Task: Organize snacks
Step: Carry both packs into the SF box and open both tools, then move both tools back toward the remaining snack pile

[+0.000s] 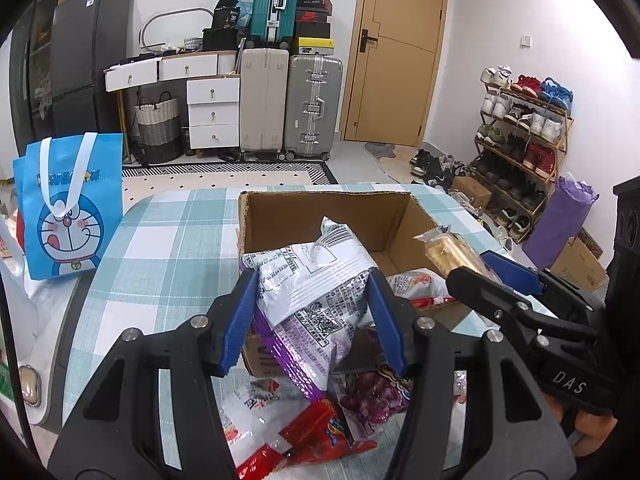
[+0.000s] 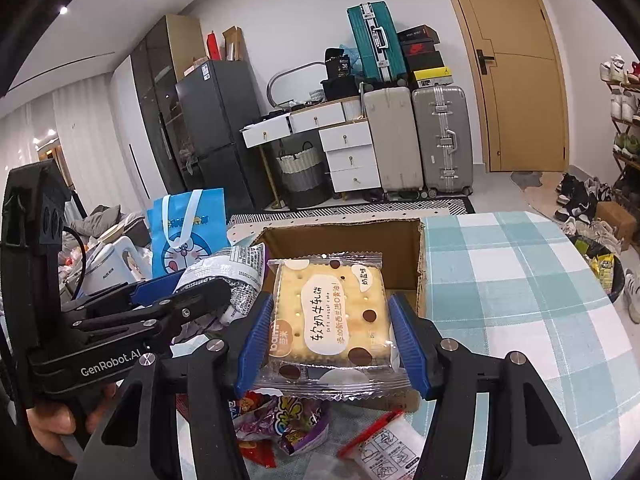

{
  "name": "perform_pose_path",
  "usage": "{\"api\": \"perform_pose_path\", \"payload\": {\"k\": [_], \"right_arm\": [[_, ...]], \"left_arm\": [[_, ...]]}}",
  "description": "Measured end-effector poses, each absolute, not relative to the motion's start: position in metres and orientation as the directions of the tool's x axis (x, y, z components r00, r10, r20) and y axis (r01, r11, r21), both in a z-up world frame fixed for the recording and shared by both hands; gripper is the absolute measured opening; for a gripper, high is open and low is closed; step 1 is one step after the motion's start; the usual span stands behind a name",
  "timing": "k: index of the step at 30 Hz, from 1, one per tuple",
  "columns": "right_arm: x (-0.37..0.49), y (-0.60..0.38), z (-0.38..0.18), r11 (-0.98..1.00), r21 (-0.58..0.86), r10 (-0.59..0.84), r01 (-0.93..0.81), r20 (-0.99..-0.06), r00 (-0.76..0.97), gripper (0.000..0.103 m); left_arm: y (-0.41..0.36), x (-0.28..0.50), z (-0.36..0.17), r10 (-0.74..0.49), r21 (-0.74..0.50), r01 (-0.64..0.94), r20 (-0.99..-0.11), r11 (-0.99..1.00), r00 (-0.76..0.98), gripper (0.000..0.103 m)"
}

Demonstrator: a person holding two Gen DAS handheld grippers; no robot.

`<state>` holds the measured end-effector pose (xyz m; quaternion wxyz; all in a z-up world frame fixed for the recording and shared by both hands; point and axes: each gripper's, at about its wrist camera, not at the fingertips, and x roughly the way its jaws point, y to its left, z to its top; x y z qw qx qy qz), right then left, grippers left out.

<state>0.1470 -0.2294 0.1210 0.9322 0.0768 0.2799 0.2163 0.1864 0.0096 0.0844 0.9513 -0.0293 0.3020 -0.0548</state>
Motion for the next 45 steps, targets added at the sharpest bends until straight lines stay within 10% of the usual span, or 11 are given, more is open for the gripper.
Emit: {"api": "perform_pose_path", "payload": {"k": [17, 27, 45], "right_arm": [[0.175, -0.221, 0.119, 0.895, 0.274, 0.446, -0.352, -0.524, 0.726, 0.059], [0.155, -0.237, 0.122, 0.896, 0.290, 0.442, -0.336, -0.519, 0.732, 0.101], [0.088, -0.259, 0.098, 0.910, 0.256, 0.414, -0.326, -0.554, 0.722, 0.102]], "left_arm": [[0.015, 0.223, 0.067, -0.121, -0.099, 0.076, -0.614, 0.992, 0.780, 0.049], [0.030, 0.202, 0.072, -0.122, -0.112, 0.068, -0.597, 0.991, 0.793, 0.081], [0.026, 0.118, 0.060, -0.065, -0.036, 0.054, -0.601, 0.998, 0.797, 0.102]]}}
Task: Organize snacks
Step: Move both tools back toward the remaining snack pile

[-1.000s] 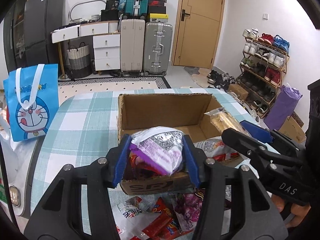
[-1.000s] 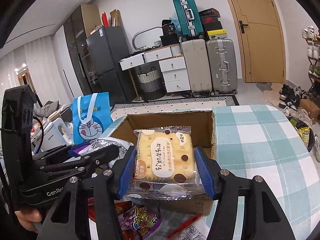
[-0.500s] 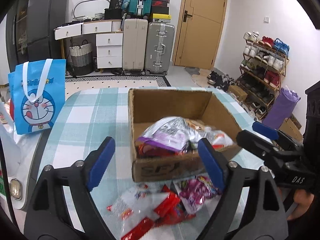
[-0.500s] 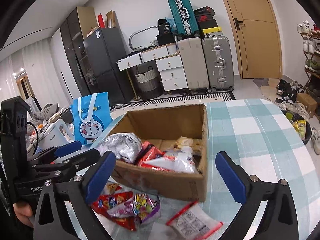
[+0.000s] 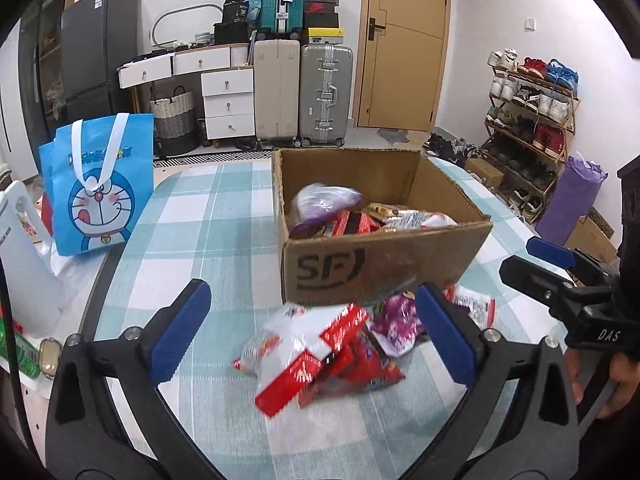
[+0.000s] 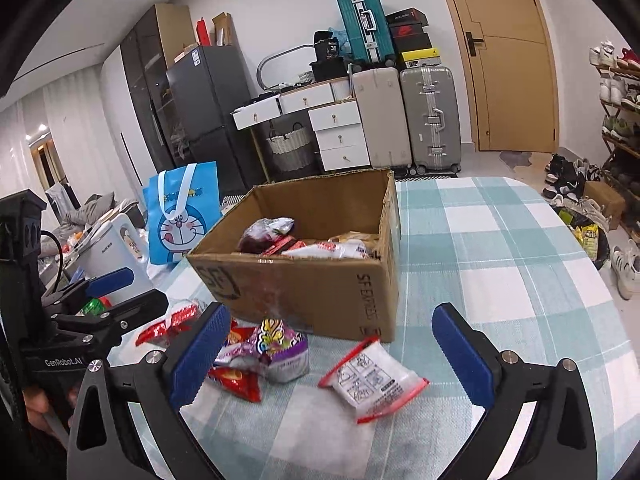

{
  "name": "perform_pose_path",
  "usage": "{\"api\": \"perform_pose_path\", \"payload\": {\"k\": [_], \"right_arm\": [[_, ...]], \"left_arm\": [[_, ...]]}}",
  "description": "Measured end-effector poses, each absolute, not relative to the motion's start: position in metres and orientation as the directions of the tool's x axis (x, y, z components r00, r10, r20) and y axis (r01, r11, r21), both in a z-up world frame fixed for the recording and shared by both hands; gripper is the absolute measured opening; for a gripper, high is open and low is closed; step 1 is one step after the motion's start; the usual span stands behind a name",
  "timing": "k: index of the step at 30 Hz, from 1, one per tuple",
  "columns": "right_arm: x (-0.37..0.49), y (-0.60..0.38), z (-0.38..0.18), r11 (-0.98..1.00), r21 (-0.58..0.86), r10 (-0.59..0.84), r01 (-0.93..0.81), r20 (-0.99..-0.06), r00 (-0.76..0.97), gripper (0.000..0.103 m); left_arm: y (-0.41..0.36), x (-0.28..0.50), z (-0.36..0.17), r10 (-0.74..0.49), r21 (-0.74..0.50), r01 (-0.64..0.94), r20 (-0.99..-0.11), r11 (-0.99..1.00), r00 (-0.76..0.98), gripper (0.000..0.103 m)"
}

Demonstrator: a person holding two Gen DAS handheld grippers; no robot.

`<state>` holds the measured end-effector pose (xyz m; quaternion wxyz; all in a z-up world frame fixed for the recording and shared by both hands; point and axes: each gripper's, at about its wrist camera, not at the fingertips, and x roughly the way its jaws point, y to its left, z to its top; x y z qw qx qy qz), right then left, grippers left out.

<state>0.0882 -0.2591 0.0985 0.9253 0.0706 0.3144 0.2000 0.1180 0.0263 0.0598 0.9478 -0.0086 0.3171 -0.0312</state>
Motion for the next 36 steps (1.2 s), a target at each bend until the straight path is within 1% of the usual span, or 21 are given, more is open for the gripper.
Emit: {"api": "perform_pose_path", "payload": {"k": [7, 9, 12, 19, 29, 36], "right_arm": [[0.074, -0.259, 0.080, 0.914, 0.200, 0.401, -0.353, -0.576, 0.712, 0.102], [0.075, -0.258, 0.076, 0.913, 0.196, 0.401, -0.358, -0.592, 0.699, 0.102], [0.075, -0.258, 0.076, 0.917, 0.180, 0.390, -0.356, -0.590, 0.706, 0.102], [0.075, -0.263, 0.074, 0.918, 0.190, 0.390, -0.348, -0.594, 0.703, 0.102], [0.081, -0.264, 0.063, 0.923, 0.181, 0.373, -0.338, -0.630, 0.681, 0.102], [0.084, -0.266, 0.055, 0.926, 0.176, 0.366, -0.335, -0.645, 0.671, 0.102]], "left_arm": [[0.026, 0.089, 0.048, -0.074, -0.035, 0.066, -0.601, 0.997, 0.796, 0.102], [0.025, 0.086, 0.042, -0.071, -0.031, 0.066, -0.607, 0.997, 0.791, 0.102], [0.024, 0.083, 0.033, -0.082, -0.043, 0.071, -0.621, 0.997, 0.779, 0.102], [0.021, 0.084, 0.016, -0.096, -0.055, 0.078, -0.638, 0.995, 0.764, 0.102], [0.022, 0.094, -0.003, -0.101, -0.072, 0.071, -0.664, 0.995, 0.741, 0.102], [0.023, 0.098, -0.010, -0.143, -0.103, 0.100, -0.676, 0.990, 0.723, 0.102]]}}
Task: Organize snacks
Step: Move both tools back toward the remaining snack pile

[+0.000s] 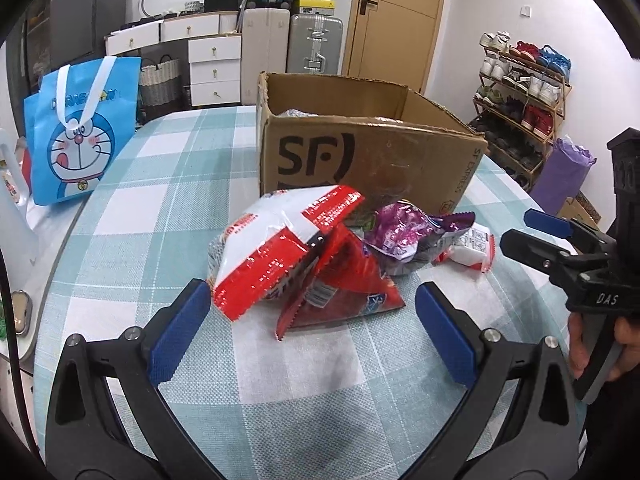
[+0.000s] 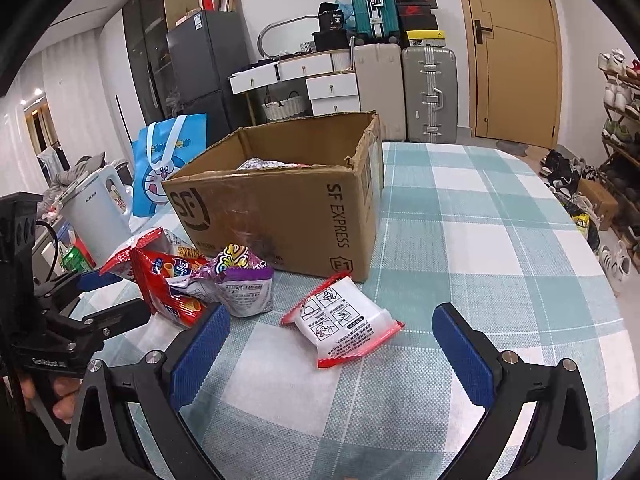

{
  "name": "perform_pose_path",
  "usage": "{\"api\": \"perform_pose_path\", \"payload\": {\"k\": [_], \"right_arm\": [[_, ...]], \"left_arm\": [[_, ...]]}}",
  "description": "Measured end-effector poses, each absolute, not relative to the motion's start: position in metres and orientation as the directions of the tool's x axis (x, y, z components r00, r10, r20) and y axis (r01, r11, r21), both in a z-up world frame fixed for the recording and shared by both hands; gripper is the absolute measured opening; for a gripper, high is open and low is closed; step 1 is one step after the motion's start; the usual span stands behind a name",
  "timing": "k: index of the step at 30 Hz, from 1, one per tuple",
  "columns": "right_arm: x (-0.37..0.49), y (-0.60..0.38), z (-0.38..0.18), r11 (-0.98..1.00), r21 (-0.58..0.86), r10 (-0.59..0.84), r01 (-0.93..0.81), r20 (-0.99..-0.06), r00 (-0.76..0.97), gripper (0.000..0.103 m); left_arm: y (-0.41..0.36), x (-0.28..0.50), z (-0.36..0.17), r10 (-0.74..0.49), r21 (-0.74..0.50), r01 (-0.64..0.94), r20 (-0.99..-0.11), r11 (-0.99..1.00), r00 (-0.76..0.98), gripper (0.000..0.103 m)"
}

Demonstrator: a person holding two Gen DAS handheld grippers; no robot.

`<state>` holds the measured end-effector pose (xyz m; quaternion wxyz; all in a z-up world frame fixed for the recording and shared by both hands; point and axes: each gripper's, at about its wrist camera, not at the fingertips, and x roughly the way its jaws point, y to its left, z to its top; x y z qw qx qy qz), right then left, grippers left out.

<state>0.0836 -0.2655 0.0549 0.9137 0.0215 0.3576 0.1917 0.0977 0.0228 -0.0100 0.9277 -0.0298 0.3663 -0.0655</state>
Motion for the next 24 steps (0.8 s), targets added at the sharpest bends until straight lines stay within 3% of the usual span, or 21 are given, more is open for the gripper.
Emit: {"api": "perform_pose_path", "payload": {"k": [4, 13, 24], "right_arm": [[0.085, -0.265, 0.052, 0.926, 0.175, 0.364, -0.335, -0.653, 0.664, 0.103], [0.085, -0.266, 0.050, 0.926, 0.177, 0.362, -0.333, -0.660, 0.658, 0.103], [0.084, -0.267, 0.050, 0.926, 0.181, 0.365, -0.332, -0.660, 0.657, 0.103]], "left_arm": [[0.022, 0.096, -0.009, -0.216, -0.154, 0.152, -0.665, 0.976, 0.715, 0.102], [0.021, 0.093, -0.009, -0.254, -0.169, 0.190, -0.649, 0.967, 0.717, 0.099], [0.010, 0.075, -0.013, -0.287, -0.117, 0.284, -0.668, 0.952, 0.687, 0.094]]}}
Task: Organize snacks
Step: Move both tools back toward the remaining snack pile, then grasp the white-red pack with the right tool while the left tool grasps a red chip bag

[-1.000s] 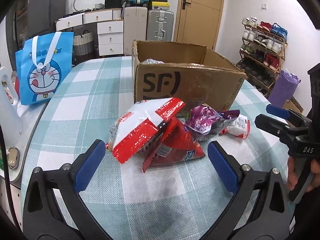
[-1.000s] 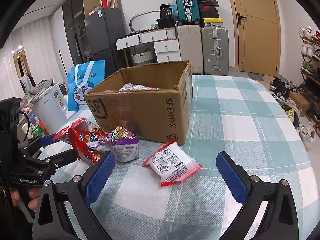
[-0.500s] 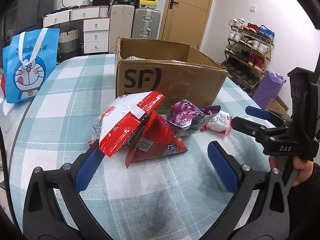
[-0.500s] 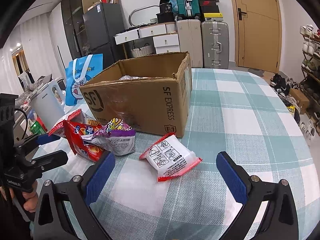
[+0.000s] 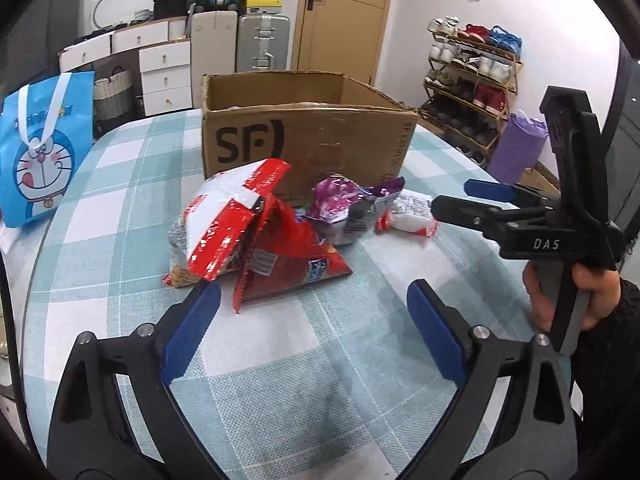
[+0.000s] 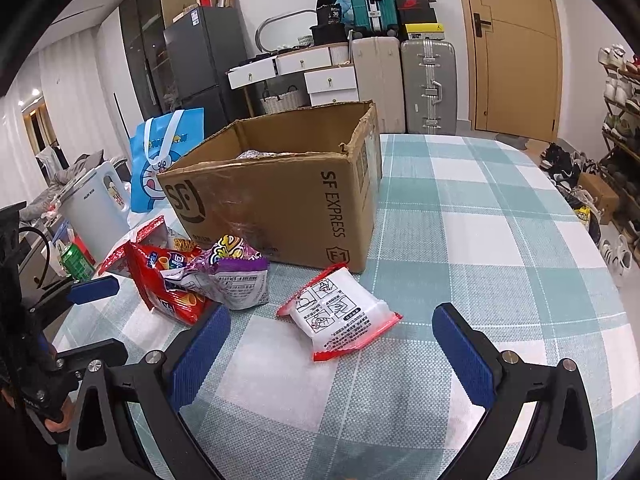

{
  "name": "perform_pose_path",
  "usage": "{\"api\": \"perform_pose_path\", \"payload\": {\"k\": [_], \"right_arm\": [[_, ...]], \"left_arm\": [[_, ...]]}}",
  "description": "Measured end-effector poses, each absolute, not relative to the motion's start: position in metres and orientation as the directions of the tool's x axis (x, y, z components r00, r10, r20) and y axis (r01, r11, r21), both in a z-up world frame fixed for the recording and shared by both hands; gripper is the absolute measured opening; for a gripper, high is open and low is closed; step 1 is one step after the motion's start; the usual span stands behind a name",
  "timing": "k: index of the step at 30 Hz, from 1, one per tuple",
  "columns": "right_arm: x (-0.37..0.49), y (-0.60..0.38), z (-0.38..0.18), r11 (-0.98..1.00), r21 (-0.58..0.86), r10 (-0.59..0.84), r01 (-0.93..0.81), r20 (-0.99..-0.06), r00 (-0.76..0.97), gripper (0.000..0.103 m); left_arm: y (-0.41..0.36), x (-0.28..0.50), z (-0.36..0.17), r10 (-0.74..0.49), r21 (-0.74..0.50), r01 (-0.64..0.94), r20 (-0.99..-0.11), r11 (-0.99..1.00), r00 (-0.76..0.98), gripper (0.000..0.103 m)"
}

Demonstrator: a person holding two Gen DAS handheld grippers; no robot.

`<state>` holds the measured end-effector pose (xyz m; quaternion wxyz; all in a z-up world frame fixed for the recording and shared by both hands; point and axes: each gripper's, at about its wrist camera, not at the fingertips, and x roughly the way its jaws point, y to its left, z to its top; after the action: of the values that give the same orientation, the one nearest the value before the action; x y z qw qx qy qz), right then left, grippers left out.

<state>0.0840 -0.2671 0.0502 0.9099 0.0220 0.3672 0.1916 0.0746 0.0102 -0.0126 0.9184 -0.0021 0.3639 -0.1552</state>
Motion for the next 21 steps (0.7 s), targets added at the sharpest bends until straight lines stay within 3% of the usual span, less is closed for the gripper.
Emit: {"api": "perform_pose_path", "payload": {"k": [11, 21], "right_arm": [[0.091, -0.271, 0.042, 0.924, 0.214, 0.372, -0.316, -0.689, 0.622, 0.103], [0.095, -0.275, 0.035, 0.927, 0.222, 0.366, -0.302, -0.707, 0.605, 0.103]], "left_arm": [[0.014, 0.099, -0.023, -0.289, -0.188, 0.222, -0.709, 0.957, 0.644, 0.094], [0.000, 0.127, -0.034, -0.248, -0.172, 0.182, -0.744, 0.968, 0.620, 0.094]]}}
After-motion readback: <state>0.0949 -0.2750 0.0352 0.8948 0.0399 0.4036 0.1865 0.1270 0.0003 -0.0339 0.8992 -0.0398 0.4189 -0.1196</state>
